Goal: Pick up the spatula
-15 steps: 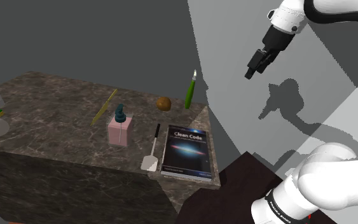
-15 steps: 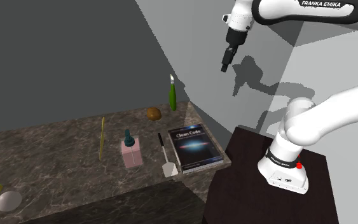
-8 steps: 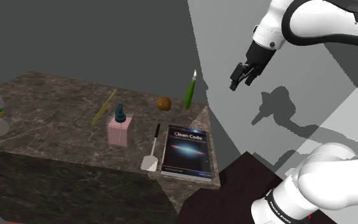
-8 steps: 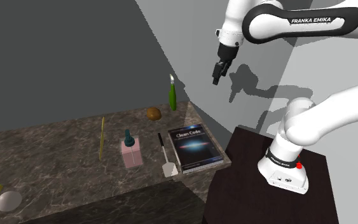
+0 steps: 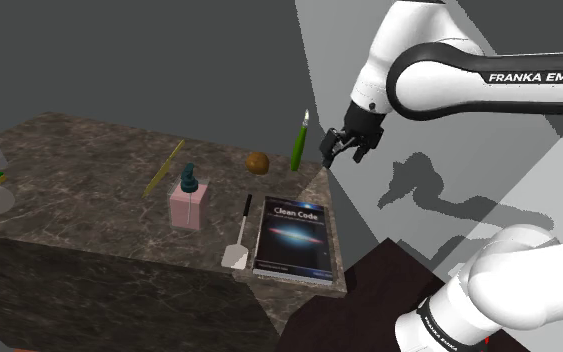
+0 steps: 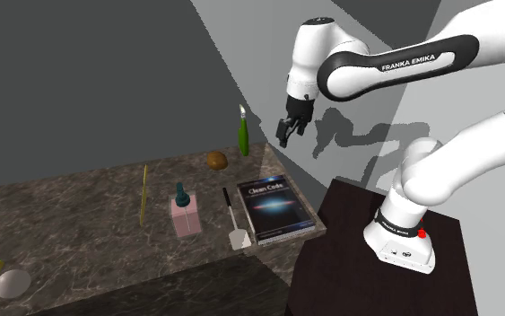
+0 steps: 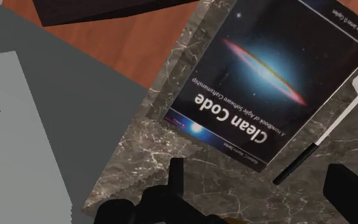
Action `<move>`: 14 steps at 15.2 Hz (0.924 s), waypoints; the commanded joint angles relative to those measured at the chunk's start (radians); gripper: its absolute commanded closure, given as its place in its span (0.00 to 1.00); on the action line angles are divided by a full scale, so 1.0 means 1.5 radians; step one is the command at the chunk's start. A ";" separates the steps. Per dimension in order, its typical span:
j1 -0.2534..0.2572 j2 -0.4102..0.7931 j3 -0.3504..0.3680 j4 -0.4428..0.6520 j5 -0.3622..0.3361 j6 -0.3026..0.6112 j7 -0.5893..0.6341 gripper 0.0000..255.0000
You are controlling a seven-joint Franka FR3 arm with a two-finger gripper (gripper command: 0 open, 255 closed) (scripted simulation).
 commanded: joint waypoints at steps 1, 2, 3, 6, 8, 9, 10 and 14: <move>-0.002 0.035 0.030 -0.003 0.012 0.034 0.054 0.00; -0.003 0.053 0.044 -0.003 0.016 0.051 0.079 0.00; -0.005 0.073 0.058 -0.002 0.019 0.068 0.104 0.00; -0.014 0.138 0.099 0.007 0.023 0.119 0.181 0.00; -0.023 0.186 0.127 0.018 0.018 0.151 0.235 0.00; -0.027 0.212 0.140 0.026 0.013 0.167 0.263 0.00; -0.032 0.239 0.153 0.034 0.006 0.182 0.292 0.00; -0.051 0.353 0.198 0.080 -0.044 0.236 0.416 0.00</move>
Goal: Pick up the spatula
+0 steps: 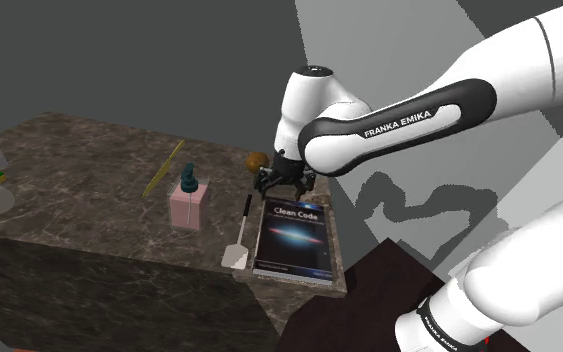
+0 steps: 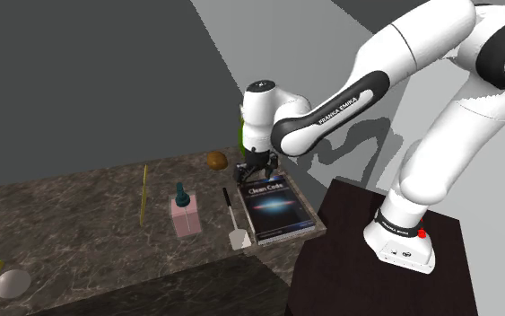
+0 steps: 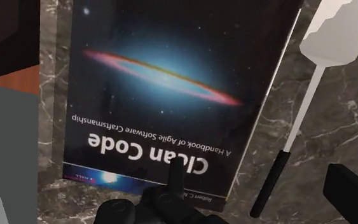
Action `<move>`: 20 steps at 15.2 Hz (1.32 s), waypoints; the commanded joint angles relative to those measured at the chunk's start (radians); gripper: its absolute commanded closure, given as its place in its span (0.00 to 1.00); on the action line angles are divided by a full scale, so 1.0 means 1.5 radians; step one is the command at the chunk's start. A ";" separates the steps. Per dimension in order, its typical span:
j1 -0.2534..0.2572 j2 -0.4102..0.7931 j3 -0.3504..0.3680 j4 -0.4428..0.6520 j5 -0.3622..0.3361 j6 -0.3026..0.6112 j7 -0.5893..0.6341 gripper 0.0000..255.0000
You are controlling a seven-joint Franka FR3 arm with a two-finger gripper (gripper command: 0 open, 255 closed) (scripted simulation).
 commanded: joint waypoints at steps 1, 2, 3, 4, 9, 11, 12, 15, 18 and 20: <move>-0.007 0.060 0.019 0.029 -0.032 0.022 0.069 0.00; -0.009 0.091 0.025 0.044 -0.052 0.032 0.103 0.00; -0.008 0.123 0.029 0.060 -0.074 0.040 0.138 0.00; -0.006 0.154 0.030 0.077 -0.096 0.047 0.172 0.00; 0.029 0.282 0.010 0.160 -0.178 0.065 0.301 0.00; 0.033 0.296 0.004 0.157 -0.190 0.079 0.311 0.00; 0.035 0.303 0.001 0.156 -0.197 0.086 0.315 0.00; 0.042 0.325 -0.009 0.154 -0.217 0.106 0.330 0.00; 0.047 0.337 -0.015 0.154 -0.227 0.117 0.338 0.00; 0.046 0.335 -0.014 0.152 -0.226 0.116 0.337 1.00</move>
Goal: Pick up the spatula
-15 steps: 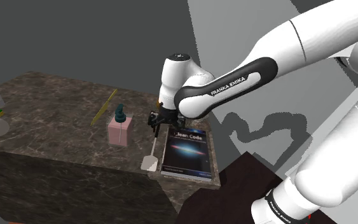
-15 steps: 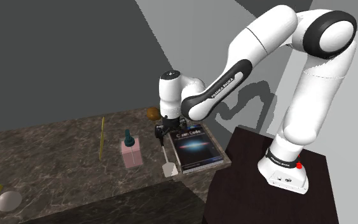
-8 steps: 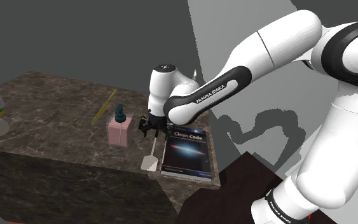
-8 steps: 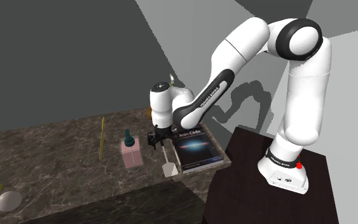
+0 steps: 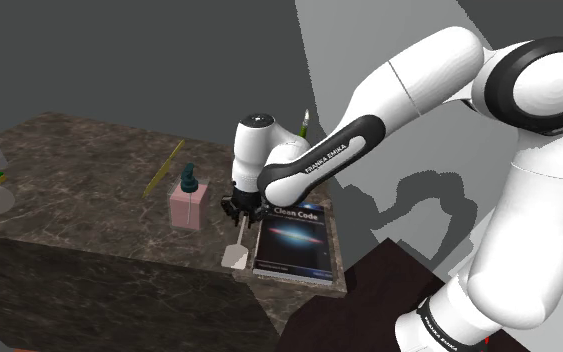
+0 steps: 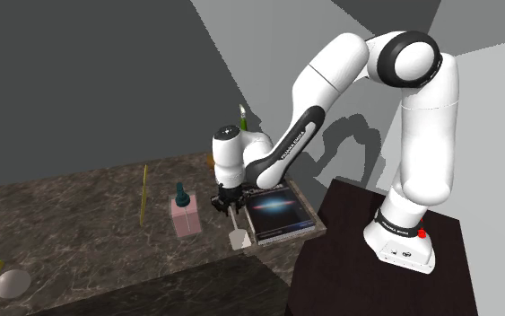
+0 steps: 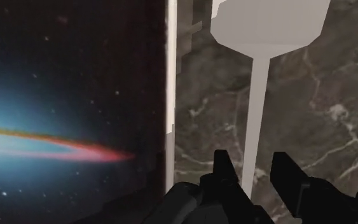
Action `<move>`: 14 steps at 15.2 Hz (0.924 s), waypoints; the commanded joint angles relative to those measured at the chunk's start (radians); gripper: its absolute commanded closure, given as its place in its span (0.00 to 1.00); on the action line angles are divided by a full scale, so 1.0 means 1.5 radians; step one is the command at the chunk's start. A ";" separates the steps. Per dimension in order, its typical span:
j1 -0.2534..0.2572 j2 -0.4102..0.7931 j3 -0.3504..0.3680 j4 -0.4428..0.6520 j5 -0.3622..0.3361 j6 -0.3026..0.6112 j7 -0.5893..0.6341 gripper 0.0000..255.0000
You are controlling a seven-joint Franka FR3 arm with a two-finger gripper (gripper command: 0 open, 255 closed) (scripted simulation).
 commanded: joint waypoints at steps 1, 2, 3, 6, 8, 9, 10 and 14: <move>0.000 0.000 0.000 -0.001 0.000 0.000 0.000 1.00; 0.000 0.000 0.000 -0.001 0.000 0.000 0.000 1.00; 0.000 0.000 0.000 -0.001 0.000 0.000 0.000 1.00; 0.000 0.000 0.000 -0.001 0.000 0.000 0.000 1.00; 0.001 0.003 -0.001 0.001 -0.002 0.001 0.001 1.00; -0.002 -0.004 0.003 0.001 0.005 -0.006 -0.003 1.00; -0.004 -0.012 0.006 0.002 0.011 -0.012 -0.008 1.00; -0.014 -0.041 0.019 0.005 0.038 -0.040 -0.028 1.00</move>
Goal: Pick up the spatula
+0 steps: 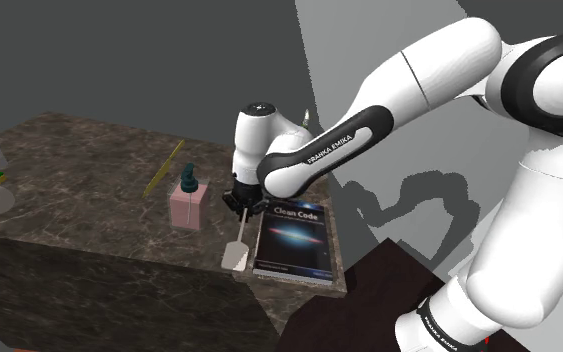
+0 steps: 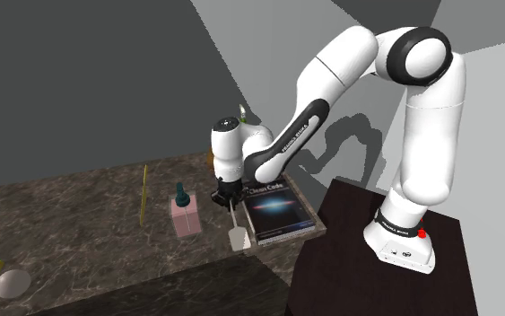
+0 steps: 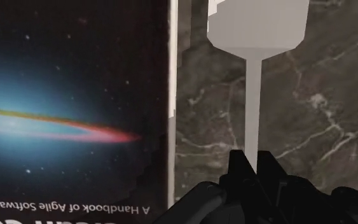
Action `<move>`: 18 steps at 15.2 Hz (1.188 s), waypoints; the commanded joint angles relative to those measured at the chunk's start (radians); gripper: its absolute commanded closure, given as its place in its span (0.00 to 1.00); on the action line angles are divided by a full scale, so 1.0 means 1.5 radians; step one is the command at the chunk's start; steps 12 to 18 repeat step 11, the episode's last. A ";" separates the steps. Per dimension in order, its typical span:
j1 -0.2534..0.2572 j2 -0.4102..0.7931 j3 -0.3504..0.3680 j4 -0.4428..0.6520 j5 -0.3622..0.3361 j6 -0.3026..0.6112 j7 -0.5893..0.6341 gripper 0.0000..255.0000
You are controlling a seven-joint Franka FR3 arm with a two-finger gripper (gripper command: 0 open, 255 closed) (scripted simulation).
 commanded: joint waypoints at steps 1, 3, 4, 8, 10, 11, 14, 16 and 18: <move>-0.004 -0.014 0.006 0.002 0.013 -0.014 -0.010 1.00; -0.008 -0.028 0.011 0.005 0.026 -0.029 -0.019 1.00; -0.010 -0.035 0.014 0.007 0.032 -0.036 -0.024 1.00; -0.016 -0.061 0.022 0.015 0.056 -0.066 -0.041 1.00; -0.017 -0.069 0.023 0.018 0.062 -0.074 -0.046 1.00; -0.017 -0.069 0.023 0.018 0.062 -0.074 -0.046 1.00; -0.017 -0.069 0.023 0.018 0.062 -0.074 -0.046 1.00; -0.017 -0.069 0.023 0.018 0.062 -0.074 -0.046 1.00; -0.017 -0.069 0.023 0.018 0.062 -0.074 -0.046 1.00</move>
